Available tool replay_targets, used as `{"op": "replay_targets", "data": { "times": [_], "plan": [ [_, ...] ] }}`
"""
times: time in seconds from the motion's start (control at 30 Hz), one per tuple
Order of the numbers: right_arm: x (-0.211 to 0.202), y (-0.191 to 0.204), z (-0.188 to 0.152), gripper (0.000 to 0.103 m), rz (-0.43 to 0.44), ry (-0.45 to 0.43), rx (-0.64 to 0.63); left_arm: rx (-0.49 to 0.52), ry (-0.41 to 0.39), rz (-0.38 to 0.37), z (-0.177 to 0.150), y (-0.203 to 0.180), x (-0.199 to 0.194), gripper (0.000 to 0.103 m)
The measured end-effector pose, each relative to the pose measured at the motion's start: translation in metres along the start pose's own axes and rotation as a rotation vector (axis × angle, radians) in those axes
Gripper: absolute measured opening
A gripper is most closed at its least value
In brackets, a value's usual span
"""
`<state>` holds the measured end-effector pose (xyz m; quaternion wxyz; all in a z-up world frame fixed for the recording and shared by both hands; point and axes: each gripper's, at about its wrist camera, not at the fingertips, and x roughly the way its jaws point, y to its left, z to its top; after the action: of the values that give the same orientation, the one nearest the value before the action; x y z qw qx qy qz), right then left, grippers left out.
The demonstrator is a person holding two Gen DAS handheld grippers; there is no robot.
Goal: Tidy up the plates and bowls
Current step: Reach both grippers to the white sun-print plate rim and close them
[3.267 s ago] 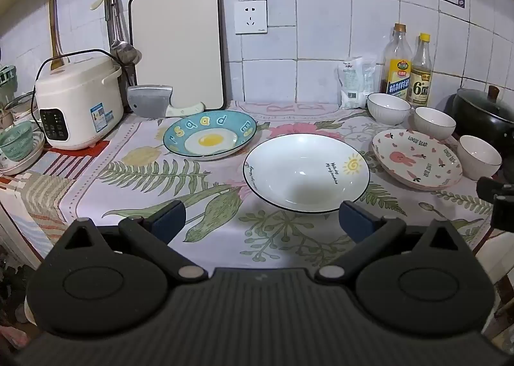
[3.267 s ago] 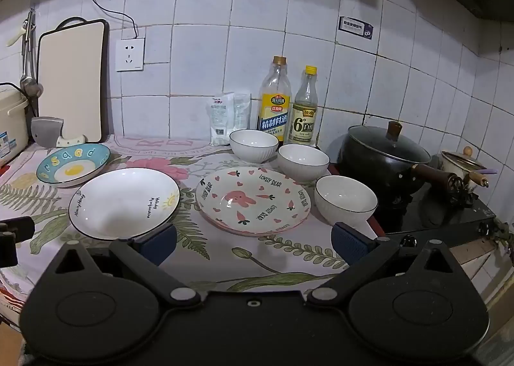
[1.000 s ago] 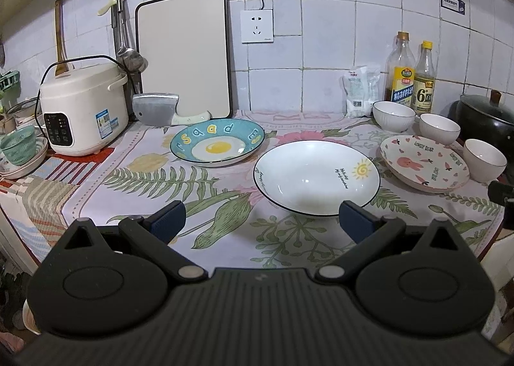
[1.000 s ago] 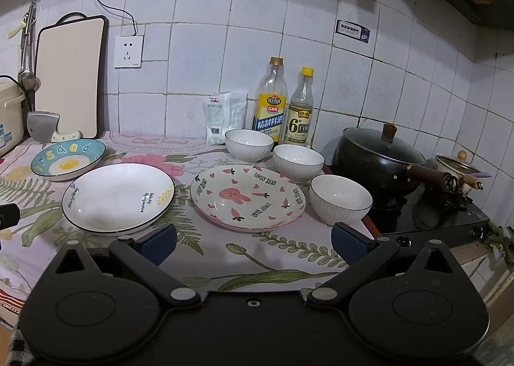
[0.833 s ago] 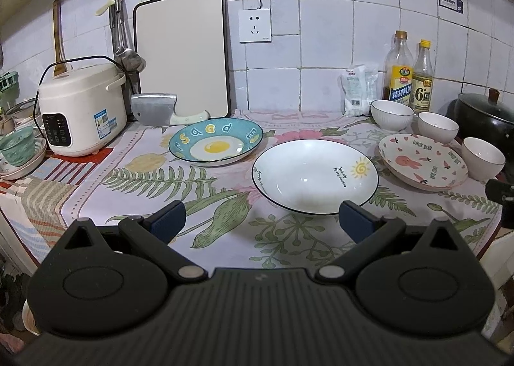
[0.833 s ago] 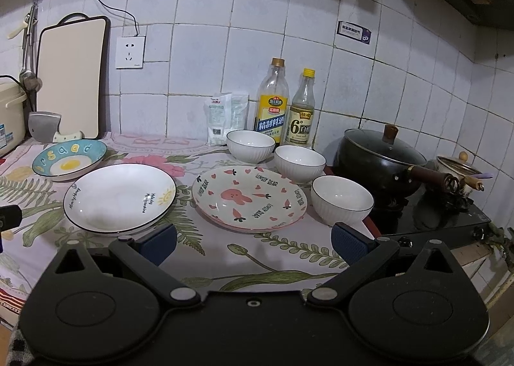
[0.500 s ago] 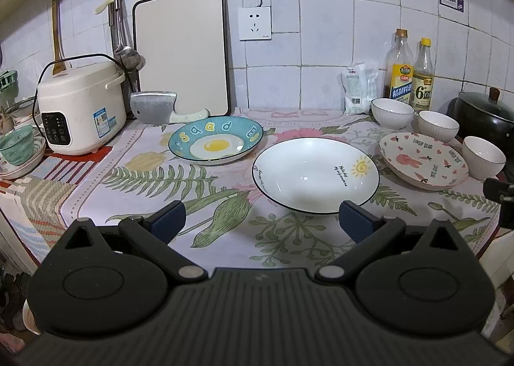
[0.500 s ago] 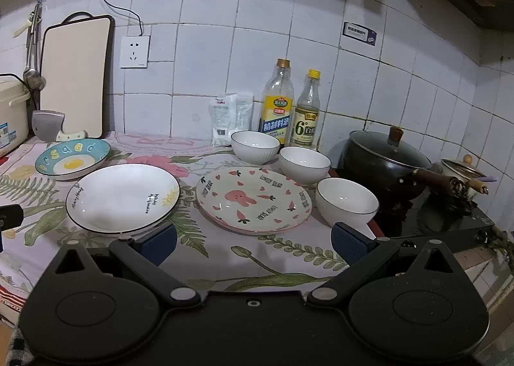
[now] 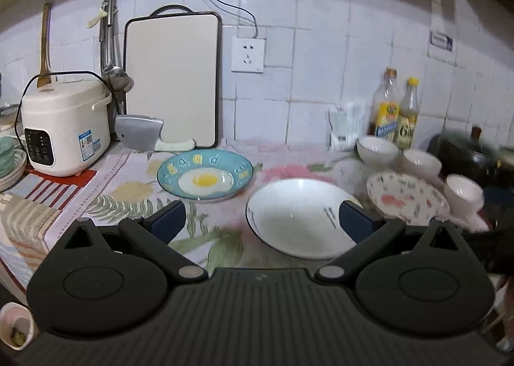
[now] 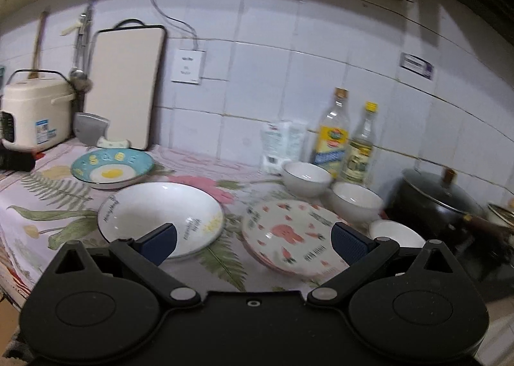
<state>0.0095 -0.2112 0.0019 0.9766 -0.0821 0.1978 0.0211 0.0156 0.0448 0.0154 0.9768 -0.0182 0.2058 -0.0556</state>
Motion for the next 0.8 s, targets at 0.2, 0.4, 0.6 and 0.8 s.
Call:
{"op": "replay_targets", "data": {
  "times": [0.2, 0.4, 0.6, 0.8],
  "plan": [
    [0.039, 0.01, -0.008, 0.1, 0.128, 0.027, -0.012, 0.002, 0.038, 0.046, 0.006, 0.013, 0.04, 0.101],
    [0.075, 0.013, -0.007, 0.097, 0.271, 0.083, 0.086, -0.039, 0.131, -0.034, -0.002, 0.021, 0.092, 0.092],
    [0.12, 0.007, -0.013, 0.096, 0.325, 0.183, 0.214, -0.013, 0.185, -0.038, -0.007, 0.014, 0.135, 0.085],
    [0.148, 0.008, -0.022, 0.076, 0.331, 0.246, 0.257, -0.004, 0.275, -0.046, -0.015, 0.013, 0.17, 0.071]
  ]
}}
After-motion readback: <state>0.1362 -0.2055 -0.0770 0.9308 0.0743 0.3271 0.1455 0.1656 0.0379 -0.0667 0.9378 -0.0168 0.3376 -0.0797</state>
